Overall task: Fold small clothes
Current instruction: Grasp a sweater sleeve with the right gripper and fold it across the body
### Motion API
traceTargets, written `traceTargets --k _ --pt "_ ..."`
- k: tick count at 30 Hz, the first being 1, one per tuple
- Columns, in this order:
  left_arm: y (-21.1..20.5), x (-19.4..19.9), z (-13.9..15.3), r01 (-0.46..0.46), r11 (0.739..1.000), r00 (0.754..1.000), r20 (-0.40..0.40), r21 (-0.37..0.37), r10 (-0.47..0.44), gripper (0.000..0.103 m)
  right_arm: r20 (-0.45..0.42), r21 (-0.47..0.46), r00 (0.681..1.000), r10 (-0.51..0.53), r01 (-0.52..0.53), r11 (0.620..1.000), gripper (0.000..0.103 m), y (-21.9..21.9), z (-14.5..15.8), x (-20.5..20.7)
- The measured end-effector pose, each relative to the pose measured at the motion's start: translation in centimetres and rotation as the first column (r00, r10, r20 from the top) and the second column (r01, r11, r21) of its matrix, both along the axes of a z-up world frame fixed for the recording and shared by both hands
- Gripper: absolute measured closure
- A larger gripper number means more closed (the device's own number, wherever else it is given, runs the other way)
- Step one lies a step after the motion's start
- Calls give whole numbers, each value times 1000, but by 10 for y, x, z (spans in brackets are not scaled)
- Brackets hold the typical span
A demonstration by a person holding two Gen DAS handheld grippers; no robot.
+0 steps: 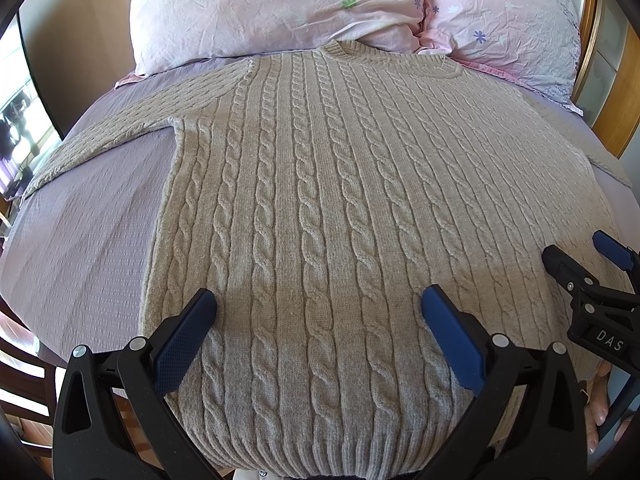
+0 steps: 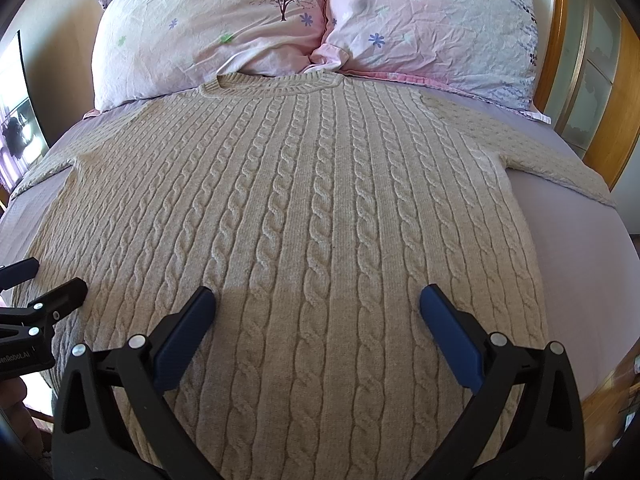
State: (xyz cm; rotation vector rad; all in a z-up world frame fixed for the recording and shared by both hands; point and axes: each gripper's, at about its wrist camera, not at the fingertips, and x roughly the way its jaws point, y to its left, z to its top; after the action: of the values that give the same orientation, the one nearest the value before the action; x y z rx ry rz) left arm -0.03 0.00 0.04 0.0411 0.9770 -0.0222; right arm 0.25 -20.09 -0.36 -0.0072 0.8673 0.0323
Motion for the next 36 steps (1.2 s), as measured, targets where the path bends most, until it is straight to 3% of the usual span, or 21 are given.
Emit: traceTargets --k 8,10,12,14,16,18,19,21,23,25,28,29,30,31,33,34,36 --pt "-2 -1 -1 7 1000 1000 24 4 -7 1 46 48 992 120 -122 991 2 -29 4 0" --pt "-2 -5 0 5 1000 999 41 4 -5 1 96 90 995 29 -38 995 2 -67 15 4" --pt "-1 -9 3 6 1000 998 56 8 -7 1 146 187 981 -125 96 978 2 -129 28 10" --pt "0 -10 3 11 1000 997 82 -1 -11 1 142 320 941 -306 249 914 2 -204 37 20" --pt "1 -10 3 15 1000 995 103 -4 -15 1 98 432 888 -450 370 823 6 -275 37 31" --pt "3 -10 4 20 1000 992 129 -21 -17 1 23 495 817 -577 492 716 31 -341 30 42" --pt "5 -10 4 20 999 991 131 -37 -15 1 -13 519 782 -623 537 665 36 -367 25 47" --pt "17 -8 12 44 988 987 157 -149 -20 1 -88 565 705 -704 617 548 46 -412 11 51" --pt "33 -7 20 68 953 981 195 -295 -9 1 -145 599 651 -745 657 458 53 -442 -3 52" --pt "55 -4 31 51 923 968 246 -382 49 1 -190 623 631 -752 670 404 61 -458 -17 54" --pt "76 4 45 -10 947 947 300 -321 111 1 -197 647 613 -765 668 368 80 -470 -26 60" --pt "86 7 50 -30 953 941 313 -300 128 1 -203 655 610 -766 666 357 92 -473 -29 61" --pt "96 13 54 -52 957 939 313 -287 145 1 -213 668 613 -761 660 344 95 -477 -33 65" --pt "105 16 55 -66 958 938 310 -280 155 1 -207 677 616 -760 651 343 95 -479 -34 65" --pt "135 30 56 -113 954 938 287 -278 194 1 -155 644 621 -769 653 398 96 -467 -18 69" --pt "152 37 56 -145 945 935 273 -292 228 1 -92 629 643 -760 629 456 96 -456 -3 73" --pt "189 42 53 -206 910 919 247 -360 307 1 48 604 729 -683 523 601 97 -408 37 86"
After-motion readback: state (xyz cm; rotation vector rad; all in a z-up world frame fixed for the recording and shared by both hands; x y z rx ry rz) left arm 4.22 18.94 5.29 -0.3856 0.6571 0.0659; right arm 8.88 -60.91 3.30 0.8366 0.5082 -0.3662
